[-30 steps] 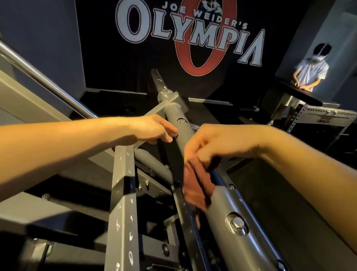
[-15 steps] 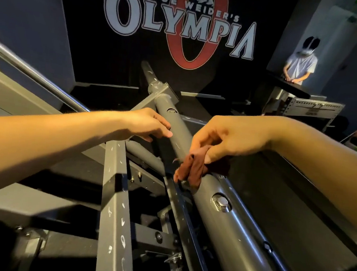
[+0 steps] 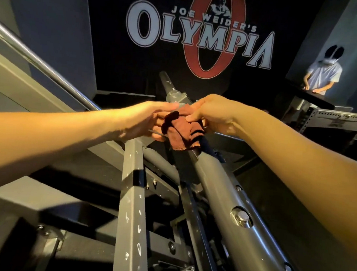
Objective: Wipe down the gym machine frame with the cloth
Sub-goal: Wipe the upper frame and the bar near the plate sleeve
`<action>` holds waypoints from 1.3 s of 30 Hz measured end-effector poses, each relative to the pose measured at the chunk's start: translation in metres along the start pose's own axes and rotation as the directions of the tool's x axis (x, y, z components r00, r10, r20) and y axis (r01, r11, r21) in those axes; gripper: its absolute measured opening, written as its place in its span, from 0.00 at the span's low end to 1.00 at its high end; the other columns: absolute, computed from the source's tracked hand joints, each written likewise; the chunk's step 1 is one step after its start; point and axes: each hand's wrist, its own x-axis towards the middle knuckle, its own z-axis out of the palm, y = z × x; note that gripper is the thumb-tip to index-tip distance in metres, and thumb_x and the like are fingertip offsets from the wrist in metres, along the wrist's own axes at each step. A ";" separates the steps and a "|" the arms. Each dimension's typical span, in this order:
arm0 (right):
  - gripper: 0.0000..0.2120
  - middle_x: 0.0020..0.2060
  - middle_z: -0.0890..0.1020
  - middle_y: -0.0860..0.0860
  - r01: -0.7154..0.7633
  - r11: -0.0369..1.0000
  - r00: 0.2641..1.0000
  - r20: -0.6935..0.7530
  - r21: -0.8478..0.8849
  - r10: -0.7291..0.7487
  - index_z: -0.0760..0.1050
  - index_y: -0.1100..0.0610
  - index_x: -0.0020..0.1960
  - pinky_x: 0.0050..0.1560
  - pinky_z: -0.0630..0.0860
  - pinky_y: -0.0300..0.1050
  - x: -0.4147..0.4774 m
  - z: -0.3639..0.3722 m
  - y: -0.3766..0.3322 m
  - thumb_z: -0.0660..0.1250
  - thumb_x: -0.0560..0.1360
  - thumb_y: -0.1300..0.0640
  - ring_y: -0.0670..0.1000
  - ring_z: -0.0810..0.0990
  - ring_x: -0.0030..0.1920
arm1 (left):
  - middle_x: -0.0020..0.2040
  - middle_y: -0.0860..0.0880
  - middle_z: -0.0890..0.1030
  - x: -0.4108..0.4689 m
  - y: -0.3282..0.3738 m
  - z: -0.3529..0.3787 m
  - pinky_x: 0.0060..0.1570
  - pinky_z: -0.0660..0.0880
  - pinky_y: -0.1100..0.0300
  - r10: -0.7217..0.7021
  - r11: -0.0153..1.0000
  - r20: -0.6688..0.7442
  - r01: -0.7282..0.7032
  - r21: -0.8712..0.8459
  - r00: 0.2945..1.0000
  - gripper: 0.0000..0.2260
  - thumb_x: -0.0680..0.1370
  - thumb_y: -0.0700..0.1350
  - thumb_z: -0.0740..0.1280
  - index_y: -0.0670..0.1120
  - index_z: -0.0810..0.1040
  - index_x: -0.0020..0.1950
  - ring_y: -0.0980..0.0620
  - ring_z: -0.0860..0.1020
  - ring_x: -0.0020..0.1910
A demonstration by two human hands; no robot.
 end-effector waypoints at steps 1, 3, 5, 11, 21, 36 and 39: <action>0.11 0.52 0.83 0.60 -0.003 0.999 1.000 -0.020 0.052 0.004 0.79 0.65 0.58 0.40 0.83 0.47 0.007 0.005 0.001 0.67 0.77 0.69 0.56 0.84 0.50 | 0.47 0.51 0.87 0.000 0.000 -0.005 0.60 0.78 0.49 -0.013 0.999 -0.001 0.013 0.041 1.000 0.40 0.54 0.73 0.78 0.49 0.80 0.56 0.49 0.84 0.51; 0.14 0.54 0.84 0.60 0.012 0.993 1.000 -0.028 0.120 -0.008 0.79 0.64 0.61 0.45 0.84 0.49 0.018 0.018 0.001 0.66 0.77 0.70 0.57 0.84 0.53 | 0.55 0.47 0.86 0.001 -0.001 -0.019 0.66 0.76 0.44 -0.071 0.989 0.008 0.070 0.127 0.997 0.31 0.67 0.63 0.79 0.47 0.80 0.63 0.46 0.84 0.57; 0.15 0.54 0.84 0.59 0.028 0.986 0.999 0.019 0.163 -0.032 0.79 0.63 0.63 0.48 0.83 0.49 0.029 0.033 0.000 0.65 0.78 0.70 0.56 0.83 0.54 | 0.56 0.46 0.86 0.002 -0.006 -0.037 0.62 0.78 0.47 -0.102 0.984 -0.061 0.109 0.139 0.993 0.20 0.75 0.54 0.75 0.45 0.80 0.63 0.46 0.84 0.57; 0.13 0.54 0.83 0.58 0.063 0.986 0.990 0.117 0.152 -0.081 0.76 0.55 0.55 0.49 0.85 0.49 0.051 0.066 0.000 0.67 0.77 0.71 0.56 0.85 0.53 | 0.51 0.46 0.87 -0.003 -0.032 -0.067 0.56 0.80 0.48 -0.106 0.978 -0.223 0.142 0.155 0.969 0.14 0.77 0.49 0.74 0.43 0.80 0.58 0.46 0.85 0.53; 0.14 0.43 0.84 0.50 0.373 0.752 0.908 0.046 -0.544 -0.417 0.74 0.54 0.63 0.53 0.82 0.52 0.102 0.039 0.037 0.69 0.79 0.59 0.49 0.84 0.44 | 0.52 0.48 0.84 0.013 -0.108 -0.109 0.58 0.75 0.55 -0.165 0.781 -0.273 0.294 0.551 0.948 0.04 0.81 0.37 0.68 0.45 0.80 0.52 0.48 0.81 0.55; 0.11 0.48 0.80 0.46 0.365 0.664 0.857 -0.043 -0.653 -0.514 0.75 0.50 0.57 0.50 0.79 0.44 0.119 0.035 0.064 0.72 0.76 0.53 0.45 0.80 0.47 | 0.51 0.53 0.84 0.036 -0.191 -0.097 0.57 0.78 0.55 -0.134 0.844 -0.404 0.318 0.431 0.905 0.08 0.77 0.45 0.75 0.50 0.85 0.55 0.54 0.81 0.54; 0.16 0.50 0.78 0.48 0.339 0.631 0.840 -0.077 -0.697 -0.537 0.75 0.51 0.61 0.49 0.78 0.46 0.120 0.036 0.066 0.72 0.75 0.51 0.47 0.79 0.46 | 0.47 0.53 0.85 0.018 -0.193 -0.101 0.59 0.79 0.48 -0.148 0.819 -0.312 0.293 0.494 0.939 0.05 0.76 0.41 0.76 0.50 0.86 0.48 0.54 0.82 0.52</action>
